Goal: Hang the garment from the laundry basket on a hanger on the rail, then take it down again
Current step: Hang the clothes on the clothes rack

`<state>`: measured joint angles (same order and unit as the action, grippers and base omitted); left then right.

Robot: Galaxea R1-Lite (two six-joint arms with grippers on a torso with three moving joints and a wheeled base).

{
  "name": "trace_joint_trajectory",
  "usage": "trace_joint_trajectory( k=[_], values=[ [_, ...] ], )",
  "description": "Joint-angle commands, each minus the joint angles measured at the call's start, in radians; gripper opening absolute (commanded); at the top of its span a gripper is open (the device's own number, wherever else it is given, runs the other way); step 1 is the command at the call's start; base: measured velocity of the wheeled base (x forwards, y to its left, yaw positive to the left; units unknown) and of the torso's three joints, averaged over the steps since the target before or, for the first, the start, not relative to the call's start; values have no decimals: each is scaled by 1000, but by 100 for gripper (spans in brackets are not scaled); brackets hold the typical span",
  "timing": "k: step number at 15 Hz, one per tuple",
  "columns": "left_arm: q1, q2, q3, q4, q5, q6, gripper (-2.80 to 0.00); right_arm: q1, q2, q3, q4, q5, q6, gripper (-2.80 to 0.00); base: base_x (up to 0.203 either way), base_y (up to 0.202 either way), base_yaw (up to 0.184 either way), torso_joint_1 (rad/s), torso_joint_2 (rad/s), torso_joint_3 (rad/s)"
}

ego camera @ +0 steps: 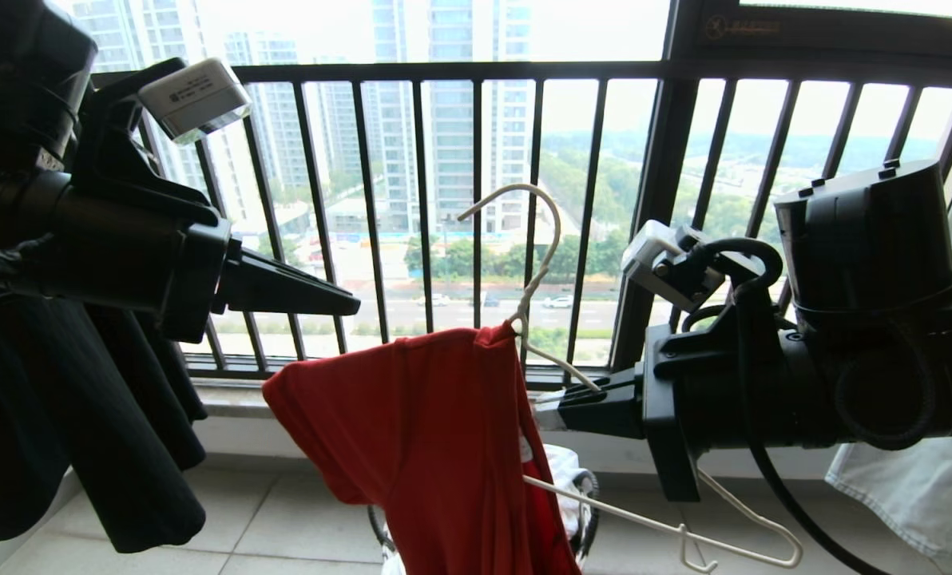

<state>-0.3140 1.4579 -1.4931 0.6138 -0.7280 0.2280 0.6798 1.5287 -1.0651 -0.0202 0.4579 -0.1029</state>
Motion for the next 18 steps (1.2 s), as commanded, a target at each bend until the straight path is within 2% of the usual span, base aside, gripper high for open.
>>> trace_joint_trajectory(
  k=[1, 4, 7, 12, 13, 15, 18],
  values=[
    [0, -31, 19, 2, -5, 10, 0, 1, 27, -9, 0, 7, -3, -280, 0, 0, 0, 0, 0, 0],
    [-6, 5, 18, -3, -18, 13, 0, 1, 22, -15, -3, 45, -3, -280, 0, 0, 0, 0, 0, 0],
    [-11, 25, 22, -6, -99, 13, 0, 3, 21, -32, -1, 62, -1, -280, 0, 0, 0, 0, 0, 0],
    [-36, 65, 22, -8, -121, 21, 0, 24, 6, -46, 2, 69, 0, -280, 0, 0, 0, 0, 0, 0],
    [-37, 67, 22, -8, -152, 20, 0, 33, 4, -48, 2, 72, 1, -280, 0, 0, 0, 0, 0, 0],
    [-36, 74, 23, -8, -275, 18, 0, 47, 0, -53, 2, 73, 2, -280, 0, 0, 0, 0, 0, 0],
    [-36, 99, 24, -8, -291, 20, 0, 61, -10, -52, 2, 74, 3, -280, 0, 0, 0, 0, 0, 0]
  ],
)
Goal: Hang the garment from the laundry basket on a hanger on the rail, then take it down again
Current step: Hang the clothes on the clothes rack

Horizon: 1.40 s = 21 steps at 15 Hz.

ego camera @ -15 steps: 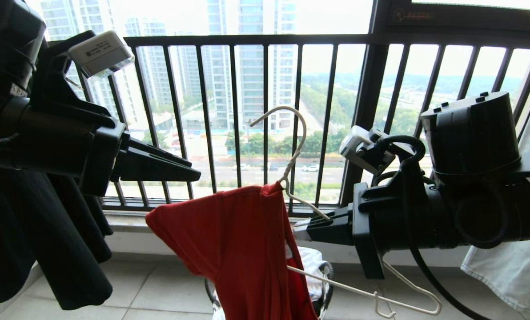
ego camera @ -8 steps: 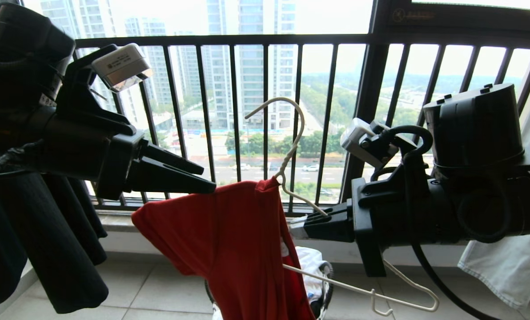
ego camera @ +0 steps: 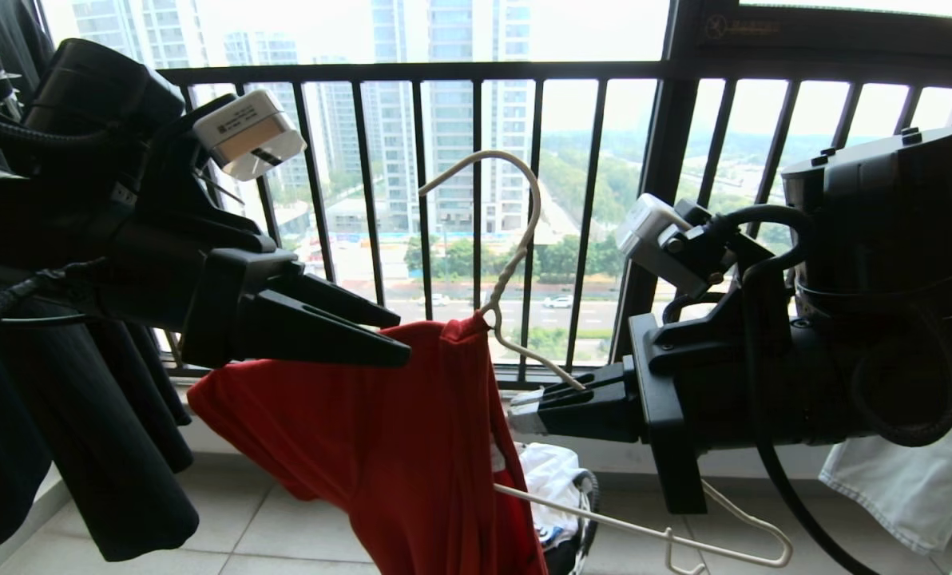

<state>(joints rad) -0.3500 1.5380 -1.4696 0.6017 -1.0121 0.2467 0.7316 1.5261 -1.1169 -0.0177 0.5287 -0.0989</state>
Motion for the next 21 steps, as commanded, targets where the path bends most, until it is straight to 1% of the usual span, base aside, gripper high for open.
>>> trace_joint_trajectory(
  k=[1, 3, 5, 6, 9, 17, 18, 19, 20, 21],
  values=[
    [-1, 26, 0, 4, -9, 3, 0, 18, -6, -1, -1, 4, -1, -280, 0, 0, 0, 0, 0, 0],
    [-1, 38, 0, 4, -13, 10, 0, 35, -7, -4, -1, 4, -1, -280, 0, 0, 0, 0, 0, 0],
    [-2, 46, 13, 4, -13, 51, 0, 46, -6, -8, -1, 4, -1, -280, 0, 0, 0, 0, 0, 0],
    [-15, 47, 24, 4, -13, 67, 0, 48, -6, -8, -1, 4, 0, -280, 0, 0, 0, 0, 0, 0],
    [-21, 46, 37, 6, -13, 102, 0, 48, -6, -11, -1, 4, 1, -280, 0, 0, 0, 0, 0, 0],
    [-38, 42, 54, 6, -11, 111, 0, 48, -3, -18, -2, 2, 4, -280, 0, 0, 0, 0, 0, 0],
    [-40, 42, 55, 4, -11, 116, -262, 48, -3, -19, -3, 2, 4, -280, 0, 0, 0, 0, 0, 0],
    [-40, 42, 58, 6, -11, 132, -280, 48, -3, -20, -4, 2, 4, -280, 0, 0, 0, 0, 0, 0],
    [-40, 42, 63, 6, -11, 147, -280, 48, -3, -20, -4, 2, 4, -280, 0, 0, 0, 0, 0, 0],
    [-40, 42, 63, 6, -11, 148, -280, 48, -3, -20, -4, 2, 4, -280, 0, 0, 0, 0, 0, 0]
  ],
)
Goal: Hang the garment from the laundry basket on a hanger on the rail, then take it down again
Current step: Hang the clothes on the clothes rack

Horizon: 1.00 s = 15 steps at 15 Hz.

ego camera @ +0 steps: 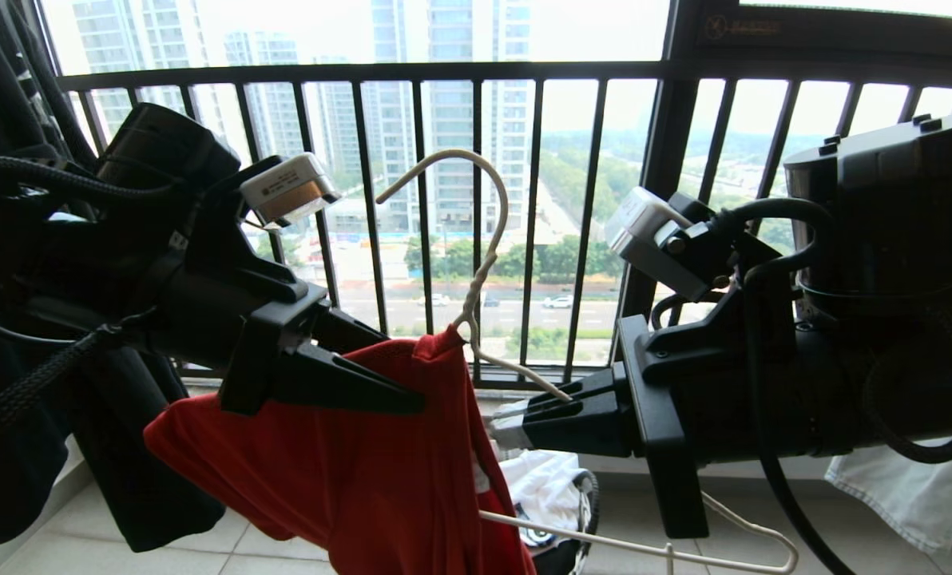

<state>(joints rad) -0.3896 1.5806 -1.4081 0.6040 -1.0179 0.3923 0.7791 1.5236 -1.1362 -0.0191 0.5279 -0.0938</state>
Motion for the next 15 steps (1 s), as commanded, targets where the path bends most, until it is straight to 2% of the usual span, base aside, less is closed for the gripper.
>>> trace_joint_trajectory(
  k=[1, 11, 12, 15],
  values=[
    [0, -1, 1, 3, -5, 2, -280, 0, 0, -1, -2, 3, 0, -280, 0, 0, 0, 0, 0, 0],
    [0, -1, -8, 3, -7, -3, -280, 0, 4, -1, -5, 0, 0, -280, 0, 0, 0, 0, 0, 0],
    [0, -1, -8, 3, -5, -3, -280, -1, 4, -1, -5, -2, -1, 0, 0, 0, 0, 0, 0, 0],
    [0, -2, -6, 3, -6, -3, -280, -1, 0, -1, -5, -2, -1, 0, 0, 0, 0, 0, 0, 0]
  ],
)
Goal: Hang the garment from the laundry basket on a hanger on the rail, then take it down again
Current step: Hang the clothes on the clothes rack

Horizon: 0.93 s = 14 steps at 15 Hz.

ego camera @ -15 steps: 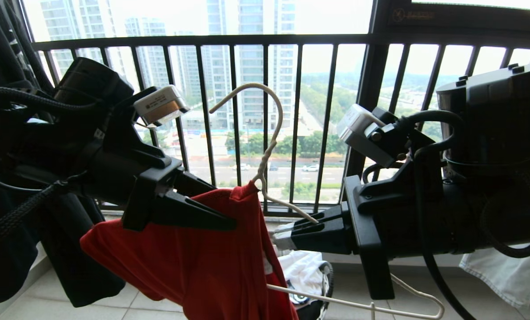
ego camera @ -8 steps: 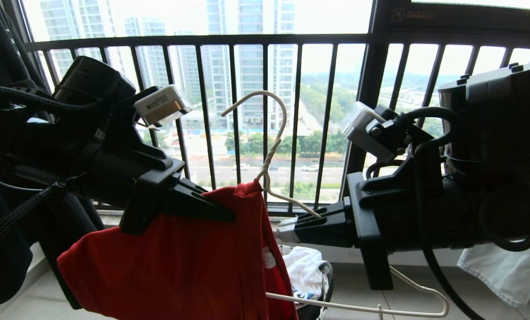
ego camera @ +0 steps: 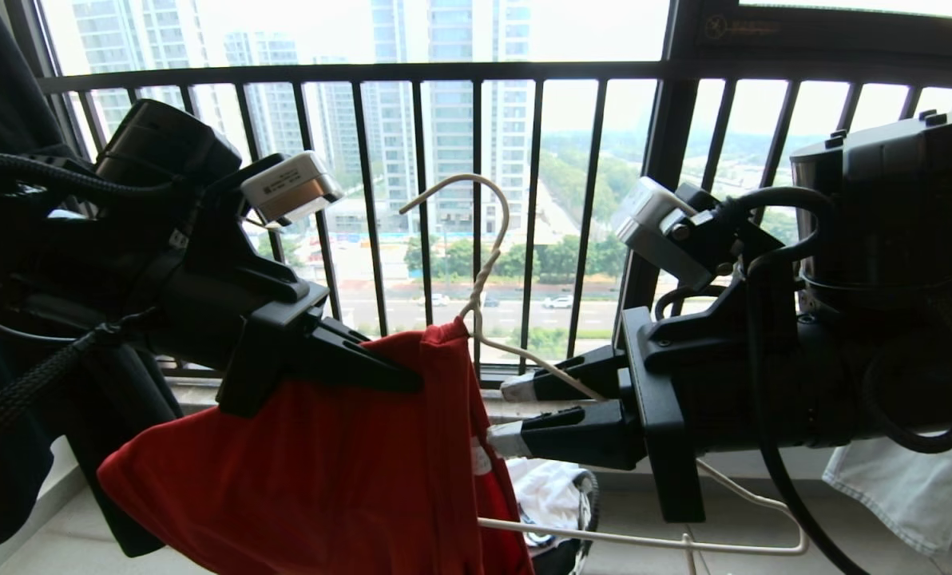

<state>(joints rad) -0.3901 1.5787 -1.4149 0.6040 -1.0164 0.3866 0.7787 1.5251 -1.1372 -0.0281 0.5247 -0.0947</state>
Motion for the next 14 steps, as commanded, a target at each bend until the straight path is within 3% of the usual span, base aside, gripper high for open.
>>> trace_joint_trajectory(
  k=[1, 3, 10, 14],
  values=[
    [0, 0, 1, 2, -7, 3, -280, -1, -2, 1, 5, -2, 0, 0, 0, 0, 0, 0, 0, 0],
    [0, 0, -1, 3, -8, 3, -280, -18, -14, 2, 9, -6, 0, 0, 0, 0, 0, 0, 0, 0],
    [-1, -9, -2, 3, -8, -2, -280, -213, -106, 27, 98, -5, 8, 0, 0, 0, 0, 0, 0, 0],
    [3, -14, -18, 2, -7, -14, -280, -298, -202, 90, 107, -7, 74, 0, 0, 0, 0, 0, 0, 0]
  ],
)
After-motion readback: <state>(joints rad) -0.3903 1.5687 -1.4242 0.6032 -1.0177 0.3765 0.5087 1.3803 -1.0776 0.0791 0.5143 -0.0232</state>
